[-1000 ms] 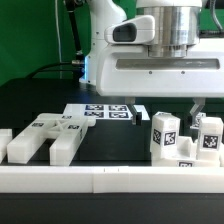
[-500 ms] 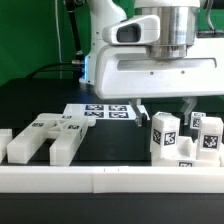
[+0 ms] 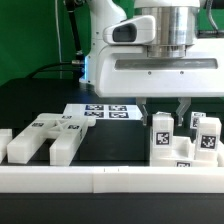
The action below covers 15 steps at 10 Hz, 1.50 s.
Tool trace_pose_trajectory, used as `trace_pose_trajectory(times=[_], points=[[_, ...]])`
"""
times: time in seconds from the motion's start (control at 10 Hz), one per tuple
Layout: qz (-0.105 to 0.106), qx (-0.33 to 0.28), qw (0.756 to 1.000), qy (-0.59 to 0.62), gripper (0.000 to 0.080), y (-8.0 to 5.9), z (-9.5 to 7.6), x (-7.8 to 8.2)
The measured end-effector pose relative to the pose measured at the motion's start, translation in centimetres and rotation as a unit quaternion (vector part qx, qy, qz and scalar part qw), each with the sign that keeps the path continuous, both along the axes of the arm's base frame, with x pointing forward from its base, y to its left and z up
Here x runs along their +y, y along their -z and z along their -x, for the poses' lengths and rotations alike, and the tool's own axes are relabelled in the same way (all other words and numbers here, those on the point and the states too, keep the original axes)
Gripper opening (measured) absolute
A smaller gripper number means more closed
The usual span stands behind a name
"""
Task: Assemble chair
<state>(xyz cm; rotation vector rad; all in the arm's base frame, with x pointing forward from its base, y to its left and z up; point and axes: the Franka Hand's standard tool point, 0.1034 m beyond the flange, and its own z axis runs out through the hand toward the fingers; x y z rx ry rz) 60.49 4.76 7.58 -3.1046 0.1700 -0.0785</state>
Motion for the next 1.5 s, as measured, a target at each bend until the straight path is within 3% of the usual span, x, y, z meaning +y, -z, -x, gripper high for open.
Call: trace_pose_trajectory(times=[0.5,1.0,1.1,1.5], points=[[-0.013,0.006,0.978,0.207,0.0291,0.0,0.1,0.6],[-0.032,0.014,0.910,0.413,0.0291,0.0,0.1,0.9],[-0.032,0.015,0.904,0.425,0.0291,0.0,0.1,0.9],[-0.038,0.019,0.842,0.538,0.0291,0.0,0.1,1.3]])
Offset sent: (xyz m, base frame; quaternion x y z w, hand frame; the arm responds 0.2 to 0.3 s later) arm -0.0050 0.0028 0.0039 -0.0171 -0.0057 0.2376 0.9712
